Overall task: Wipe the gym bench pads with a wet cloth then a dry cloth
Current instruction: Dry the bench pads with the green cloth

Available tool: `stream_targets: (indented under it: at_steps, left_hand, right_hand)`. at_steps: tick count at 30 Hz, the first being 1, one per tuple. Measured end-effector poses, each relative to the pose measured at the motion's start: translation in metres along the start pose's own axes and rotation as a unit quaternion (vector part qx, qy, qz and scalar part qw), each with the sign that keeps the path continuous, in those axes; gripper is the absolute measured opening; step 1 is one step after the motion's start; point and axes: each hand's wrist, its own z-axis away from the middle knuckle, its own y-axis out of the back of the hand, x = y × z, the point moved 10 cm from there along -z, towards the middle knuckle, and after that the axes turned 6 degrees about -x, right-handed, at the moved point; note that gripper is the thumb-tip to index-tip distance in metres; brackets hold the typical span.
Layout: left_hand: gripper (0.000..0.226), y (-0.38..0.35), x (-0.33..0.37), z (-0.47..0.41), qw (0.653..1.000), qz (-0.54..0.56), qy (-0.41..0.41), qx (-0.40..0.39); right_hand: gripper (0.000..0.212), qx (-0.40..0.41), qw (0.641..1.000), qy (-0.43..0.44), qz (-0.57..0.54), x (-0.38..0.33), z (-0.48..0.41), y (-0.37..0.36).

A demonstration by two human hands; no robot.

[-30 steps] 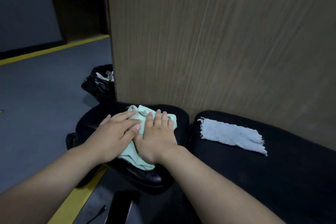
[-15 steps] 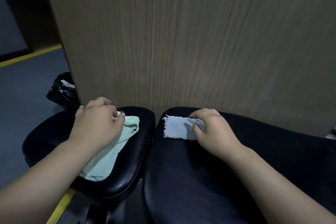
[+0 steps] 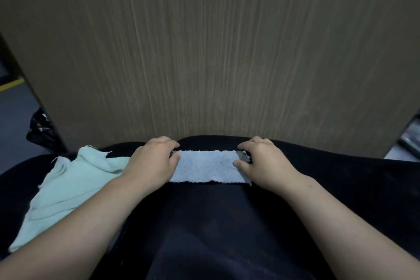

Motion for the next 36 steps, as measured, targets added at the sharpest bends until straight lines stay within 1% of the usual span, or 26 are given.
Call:
stream_targets:
  at_steps: [3,5,7,9,10,13,17,21,25,29,31,34,36]
  left_hand:
    - [0.039,-0.01,0.0,-0.007,0.999,0.006,0.017,-0.039]
    - [0.039,-0.014,-0.002,-0.011,0.998,0.012,0.029,-0.057]
    - [0.032,-0.014,-0.003,-0.014,0.997,0.015,0.04,-0.072]
    - [0.013,-0.013,-0.001,-0.013,0.995,0.023,0.053,-0.081]
    - [0.005,-0.012,0.0,-0.013,0.995,0.028,0.055,-0.082]
    - [0.01,-0.009,0.009,-0.007,0.995,0.037,0.043,-0.086]
    - [0.011,0.007,0.012,0.003,0.995,0.067,0.057,-0.056]
    - [0.012,0.023,0.015,0.016,0.99,0.118,0.072,-0.01]
    - [0.017,0.034,0.014,0.028,0.969,0.229,0.089,0.018]
    - [0.026,0.044,0.029,0.039,0.945,0.311,0.08,0.056]
    - [0.022,0.048,0.039,0.046,0.933,0.343,0.078,0.075]
    - [0.019,0.05,0.06,0.055,0.928,0.357,0.066,0.087]
    - [0.019,0.049,0.075,0.061,0.925,0.366,0.053,0.083]
  right_hand:
    - [0.058,-0.024,1.0,-0.008,0.004,0.003,-0.008,0.001]
    - [0.051,-0.038,0.999,-0.016,0.006,0.005,-0.012,0.002]
    - [0.036,-0.045,0.999,-0.021,-0.007,0.006,-0.012,0.002]
    - [0.016,-0.044,0.998,-0.02,-0.031,0.006,-0.011,0.002]
    - [0.011,-0.043,0.998,-0.021,-0.043,0.007,-0.01,0.002]
    - [0.014,-0.032,0.996,-0.025,-0.083,0.01,-0.006,0.007]
    - [0.012,0.004,0.986,-0.025,-0.165,0.009,0.002,0.022]
    - [0.012,0.032,0.964,-0.024,-0.264,0.013,0.018,0.031]
    - [0.018,0.083,0.934,-0.035,-0.347,0.023,0.038,0.047]
    - [0.017,0.1,0.913,-0.031,-0.395,0.026,0.06,0.057]
    - [0.01,0.114,0.908,-0.03,-0.403,0.027,0.072,0.062]
    - [0.008,0.131,0.903,-0.03,-0.408,0.029,0.084,0.075]
    - [0.007,0.136,0.906,-0.032,-0.399,0.031,0.092,0.085]
